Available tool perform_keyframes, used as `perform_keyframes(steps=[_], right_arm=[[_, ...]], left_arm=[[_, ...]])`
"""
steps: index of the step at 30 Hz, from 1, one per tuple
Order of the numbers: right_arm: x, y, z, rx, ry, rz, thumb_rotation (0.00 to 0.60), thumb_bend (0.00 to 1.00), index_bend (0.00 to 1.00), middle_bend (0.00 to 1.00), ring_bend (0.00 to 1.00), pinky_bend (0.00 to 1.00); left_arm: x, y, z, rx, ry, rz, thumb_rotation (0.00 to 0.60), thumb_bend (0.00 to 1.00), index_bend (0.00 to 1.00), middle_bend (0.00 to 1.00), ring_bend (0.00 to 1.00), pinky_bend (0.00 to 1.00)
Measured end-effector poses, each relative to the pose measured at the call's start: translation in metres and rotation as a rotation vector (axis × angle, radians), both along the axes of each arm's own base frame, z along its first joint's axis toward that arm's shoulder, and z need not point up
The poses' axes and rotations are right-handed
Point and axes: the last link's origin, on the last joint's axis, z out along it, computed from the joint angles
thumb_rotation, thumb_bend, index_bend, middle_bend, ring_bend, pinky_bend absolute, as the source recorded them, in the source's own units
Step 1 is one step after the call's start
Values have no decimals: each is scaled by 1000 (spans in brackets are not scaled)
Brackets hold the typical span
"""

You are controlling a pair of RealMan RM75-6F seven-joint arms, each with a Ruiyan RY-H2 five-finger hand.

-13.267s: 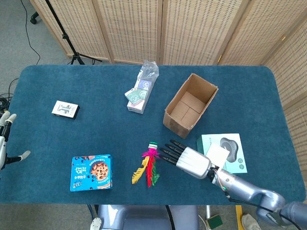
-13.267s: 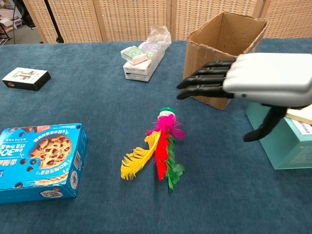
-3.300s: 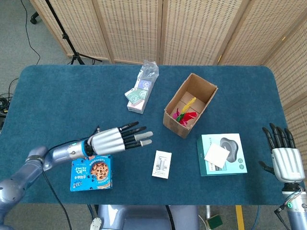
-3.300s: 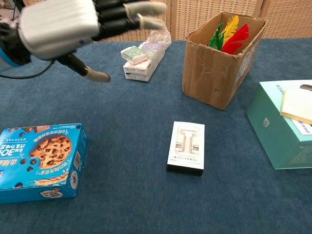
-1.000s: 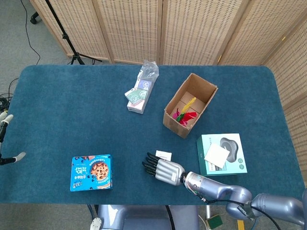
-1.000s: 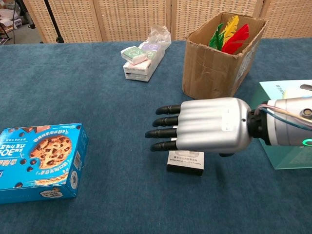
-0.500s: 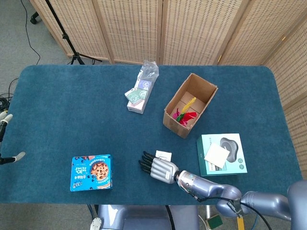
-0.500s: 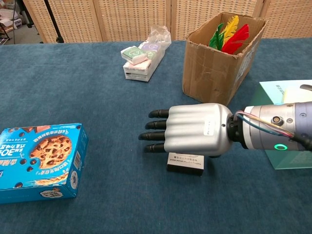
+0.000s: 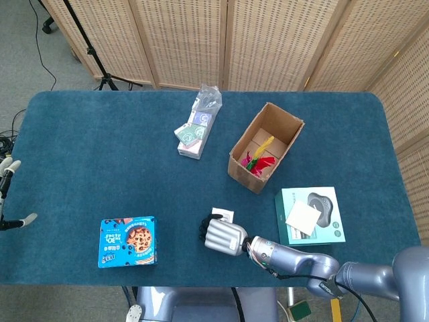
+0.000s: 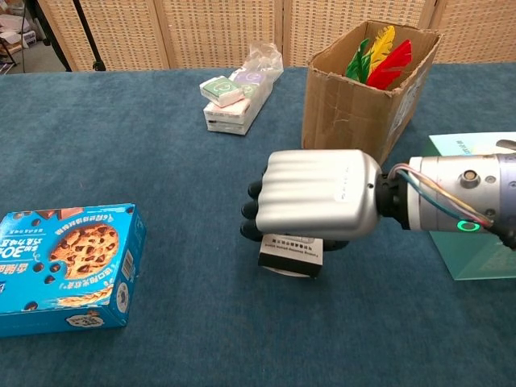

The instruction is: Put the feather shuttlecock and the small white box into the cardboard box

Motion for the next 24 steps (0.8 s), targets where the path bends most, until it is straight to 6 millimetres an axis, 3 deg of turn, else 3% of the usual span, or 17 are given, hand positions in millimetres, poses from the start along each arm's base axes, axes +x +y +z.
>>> perform_keyframes(steps=[6, 10, 18, 24], right_arm=[[9, -10, 23, -44, -80, 44, 600, 720, 582, 551, 449, 495], [25, -27, 53, -116, -170, 64, 600, 722, 582, 551, 449, 495], [61, -81, 132, -351, -309, 50, 600, 723, 582, 549, 449, 495], [50, -124, 162, -500, -272, -7, 600, 724, 582, 548, 449, 495]], left_arm=[[0, 0, 0, 0, -1, 2, 600, 0, 0, 0, 0, 10], [1, -1, 1, -1, -4, 1, 600, 0, 0, 0, 0, 10], [0, -2, 2, 2, -6, 3, 600, 0, 0, 0, 0, 10], [1, -1, 0, 3, 3, 2, 600, 0, 0, 0, 0, 10]])
